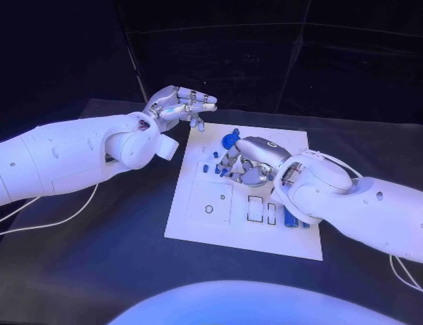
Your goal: Assemble the parts on the task board
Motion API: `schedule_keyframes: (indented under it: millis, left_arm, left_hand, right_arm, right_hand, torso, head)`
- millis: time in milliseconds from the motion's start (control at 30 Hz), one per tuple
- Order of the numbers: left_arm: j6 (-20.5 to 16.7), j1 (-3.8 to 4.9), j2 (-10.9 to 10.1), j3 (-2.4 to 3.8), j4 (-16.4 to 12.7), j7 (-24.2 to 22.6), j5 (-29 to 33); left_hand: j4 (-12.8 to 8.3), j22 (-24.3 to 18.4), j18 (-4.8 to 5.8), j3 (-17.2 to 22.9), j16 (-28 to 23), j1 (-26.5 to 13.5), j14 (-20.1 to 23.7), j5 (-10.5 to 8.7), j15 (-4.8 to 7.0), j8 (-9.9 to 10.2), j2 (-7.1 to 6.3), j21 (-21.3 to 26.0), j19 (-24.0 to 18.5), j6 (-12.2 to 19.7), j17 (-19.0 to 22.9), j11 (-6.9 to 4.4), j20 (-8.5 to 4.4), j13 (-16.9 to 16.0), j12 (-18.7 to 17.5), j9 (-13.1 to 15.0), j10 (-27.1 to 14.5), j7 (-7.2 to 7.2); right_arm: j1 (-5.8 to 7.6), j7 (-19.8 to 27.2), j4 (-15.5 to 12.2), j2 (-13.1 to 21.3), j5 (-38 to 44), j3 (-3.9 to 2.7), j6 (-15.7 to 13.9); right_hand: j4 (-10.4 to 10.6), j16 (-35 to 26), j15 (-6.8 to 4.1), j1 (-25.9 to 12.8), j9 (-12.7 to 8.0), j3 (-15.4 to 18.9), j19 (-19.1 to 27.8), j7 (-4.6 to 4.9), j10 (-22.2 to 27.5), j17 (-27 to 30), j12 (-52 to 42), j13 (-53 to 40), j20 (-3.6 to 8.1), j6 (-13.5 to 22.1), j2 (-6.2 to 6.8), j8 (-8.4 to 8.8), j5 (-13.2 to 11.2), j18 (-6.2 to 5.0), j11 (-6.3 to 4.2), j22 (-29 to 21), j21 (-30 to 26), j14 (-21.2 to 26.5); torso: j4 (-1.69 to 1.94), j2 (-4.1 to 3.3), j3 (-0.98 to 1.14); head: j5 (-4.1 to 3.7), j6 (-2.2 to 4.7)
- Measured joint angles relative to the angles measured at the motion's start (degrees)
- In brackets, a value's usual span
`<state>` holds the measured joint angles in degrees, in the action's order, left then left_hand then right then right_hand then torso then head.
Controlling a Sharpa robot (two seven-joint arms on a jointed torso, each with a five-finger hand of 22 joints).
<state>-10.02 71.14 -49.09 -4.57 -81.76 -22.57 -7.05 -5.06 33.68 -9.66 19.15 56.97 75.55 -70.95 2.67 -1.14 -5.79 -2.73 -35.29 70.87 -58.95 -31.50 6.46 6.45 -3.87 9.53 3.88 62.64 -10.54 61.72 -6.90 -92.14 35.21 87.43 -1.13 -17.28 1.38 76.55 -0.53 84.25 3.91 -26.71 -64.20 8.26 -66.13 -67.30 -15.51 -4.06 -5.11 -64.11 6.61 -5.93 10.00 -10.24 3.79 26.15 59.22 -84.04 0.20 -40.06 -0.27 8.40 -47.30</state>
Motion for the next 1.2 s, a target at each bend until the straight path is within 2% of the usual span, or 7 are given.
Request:
schedule_keyframes:
  millis: [133, 267, 567, 1200]
  left_arm:
    - [-0.2, 0.01, 0.2, 0.0, -0.1, -0.4, 0.0]
    - [-0.4, 0.02, 0.2, 0.0, -0.1, -0.7, 0.0]
    - [-0.6, 0.02, 0.4, 0.0, -0.1, -1.0, 0.0]
    - [-0.6, 0.02, 0.6, 0.0, 0.1, -1.1, 0.0]
  left_hand:
    - [0.0, 0.0, 0.0, 0.0, 0.0, 0.0, 0.0, 0.0, 0.0, 0.0, 0.0, 0.0, 0.0, 0.0, 0.0, 0.0, 0.0, 0.0, 0.0, 0.0, 0.0, 0.0]
    - [0.0, 0.0, 0.0, 0.0, 0.0, 0.0, 0.0, 0.0, 0.0, 0.0, 0.0, 0.0, 0.0, 0.0, 0.0, 0.0, 0.0, 0.0, 0.0, 0.0, 0.0, 0.0]
    - [0.0, 0.0, 0.01, 0.0, 0.0, 0.0, 0.0, 0.0, 0.0, 0.0, 0.0, 0.0, 0.0, 0.0, 0.0, 0.0, 0.0, 0.0, 0.0, 0.0, 0.0, 0.0]
    - [0.0, -0.1, 0.0, 0.0, 0.0, 0.0, 0.0, 0.0, 0.0, 0.0, 0.0, 0.0, 0.0, 0.0, 0.1, 0.0, 0.0, 0.0, 0.0, 0.0, 0.0, 0.01]
  right_arm:
    - [-0.59, 0.6, 0.7, -0.6, 0.2, 0.22, 0.8]
    - [-0.98, 1.1, 1.2, -0.7, 0.3, 0.44, 1.6]
    - [-1.33, 1.4, 1.1, -0.5, 0.7, 0.68, 3.4]
    - [-1.85, 0.8, 0.6, -0.2, 2.2, 1.08, 5.9]
  right_hand:
    - [0.0, 0.0, 0.0, -0.1, 0.0, 0.0, 0.0, -0.03, 0.0, 0.0, 0.0, 0.0, 0.0, 0.0, -0.14, 0.0, 0.0, -0.01, 0.0, 0.0, 0.0, 0.0]
    - [0.0, 0.0, 0.0, -0.1, 0.0, 0.0, 0.0, -0.04, 0.0, 0.0, 0.0, 0.0, 0.0, 0.0, -0.14, 0.0, 0.0, -0.01, 0.0, -0.1, 0.0, 0.0]
    - [0.0, 0.0, 0.0, -0.1, 0.0, 0.0, 0.0, -0.04, 0.0, 0.0, 0.0, 0.0, 0.0, 0.1, -0.13, 0.01, 0.0, -0.01, 0.0, -0.1, 0.0, 0.0]
    - [0.0, 0.0, 0.0, -0.6, 0.0, 0.0, 0.0, -0.04, 0.0, 0.2, 0.0, 0.0, 0.0, 0.1, -0.14, 0.16, 0.0, 0.0, 0.0, 0.0, 0.0, 0.0]
  torso:
    - [-0.03, 0.0, 0.05]
    - [-0.09, 0.01, 0.09]
    - [-0.16, 0.05, 0.14]
    - [-0.13, 0.08, 0.13]
  head:
    - [0.7, -0.34]
    - [0.96, -0.53]
    - [1.03, -0.93]
    - [0.54, -0.98]
